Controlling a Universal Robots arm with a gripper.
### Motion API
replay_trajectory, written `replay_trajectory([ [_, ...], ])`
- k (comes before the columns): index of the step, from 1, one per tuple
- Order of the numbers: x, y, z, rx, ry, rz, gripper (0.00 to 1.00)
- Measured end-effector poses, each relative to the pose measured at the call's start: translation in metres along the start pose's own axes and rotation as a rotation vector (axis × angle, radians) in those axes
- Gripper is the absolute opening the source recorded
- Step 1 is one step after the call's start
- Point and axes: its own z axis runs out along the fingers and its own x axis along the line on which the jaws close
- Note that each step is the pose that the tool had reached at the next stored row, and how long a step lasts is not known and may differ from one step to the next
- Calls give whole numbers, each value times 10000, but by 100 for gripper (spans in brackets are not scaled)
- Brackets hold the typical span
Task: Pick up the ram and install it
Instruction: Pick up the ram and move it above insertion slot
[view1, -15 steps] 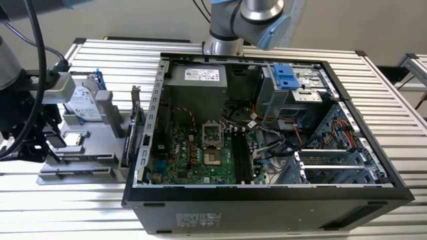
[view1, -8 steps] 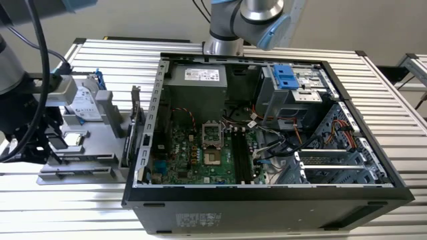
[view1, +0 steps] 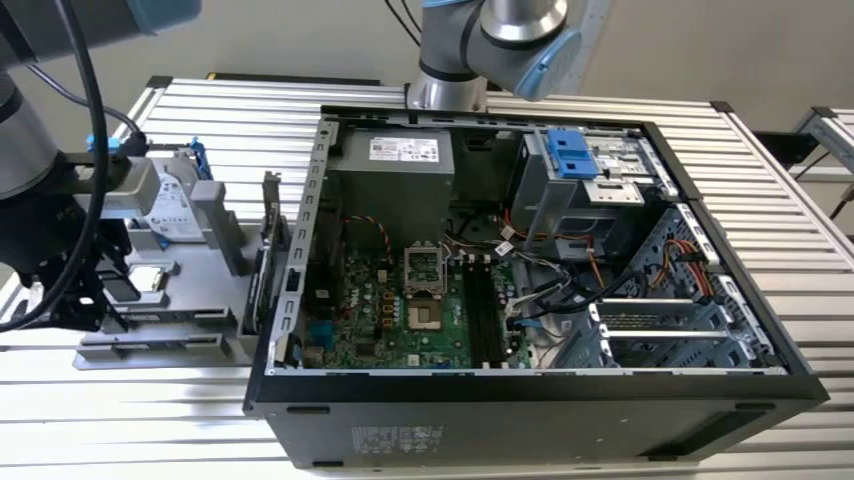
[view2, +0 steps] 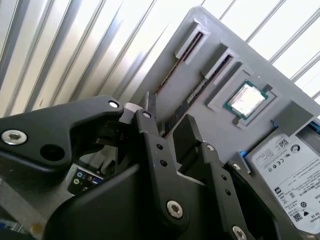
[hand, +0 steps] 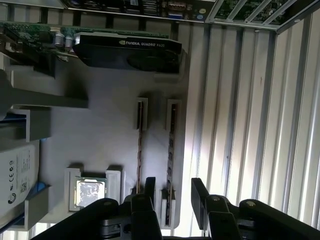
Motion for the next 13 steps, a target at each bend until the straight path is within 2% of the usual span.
replay_trajectory([
  [13,5,-1,124,1,-1,0,100],
])
